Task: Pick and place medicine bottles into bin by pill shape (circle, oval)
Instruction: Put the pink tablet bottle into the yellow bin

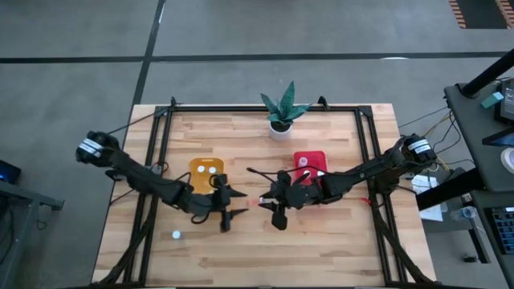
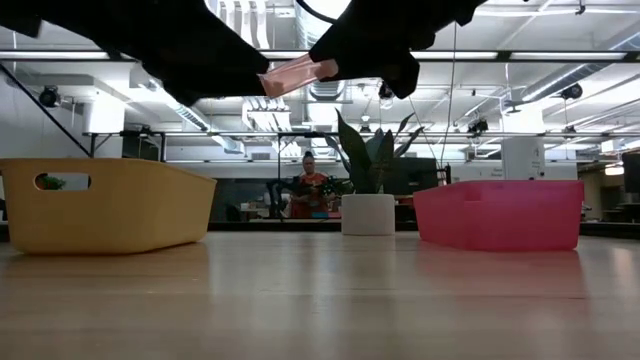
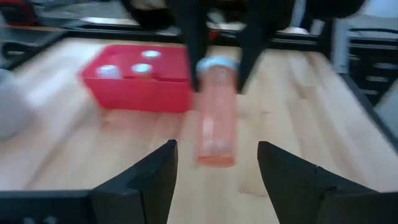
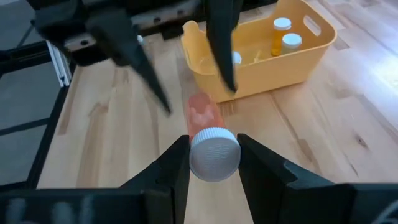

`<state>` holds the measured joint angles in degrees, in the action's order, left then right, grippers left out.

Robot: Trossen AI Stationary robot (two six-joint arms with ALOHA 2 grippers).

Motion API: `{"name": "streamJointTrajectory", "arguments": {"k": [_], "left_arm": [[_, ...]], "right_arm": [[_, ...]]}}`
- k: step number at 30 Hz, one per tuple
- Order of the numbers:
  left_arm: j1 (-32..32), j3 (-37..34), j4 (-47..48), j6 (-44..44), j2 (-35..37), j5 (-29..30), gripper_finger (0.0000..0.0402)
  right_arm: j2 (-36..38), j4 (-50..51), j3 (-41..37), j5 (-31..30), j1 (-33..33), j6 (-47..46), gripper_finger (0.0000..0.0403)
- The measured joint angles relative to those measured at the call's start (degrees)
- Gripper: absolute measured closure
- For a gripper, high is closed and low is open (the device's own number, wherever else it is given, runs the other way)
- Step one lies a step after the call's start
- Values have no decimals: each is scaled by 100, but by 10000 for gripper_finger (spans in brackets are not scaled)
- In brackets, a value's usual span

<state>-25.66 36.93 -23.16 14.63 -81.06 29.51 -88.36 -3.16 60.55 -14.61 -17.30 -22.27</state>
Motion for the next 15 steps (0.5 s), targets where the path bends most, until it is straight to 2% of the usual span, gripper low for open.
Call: {"name": "streamJointTrajectory", "arguments": {"k": [3,10,15], "left_arm": [[130,60,-296,-109,-300,-355,195],[335,182,-672,-156,-720,-374,198],[344,177,-662,-168,-709,-383,227]], "right_arm": [[2,-2,0,2,-2,53,292],[3,71,0,9,-2,53,292],[4,306,0,7,-2,36,292]]}}
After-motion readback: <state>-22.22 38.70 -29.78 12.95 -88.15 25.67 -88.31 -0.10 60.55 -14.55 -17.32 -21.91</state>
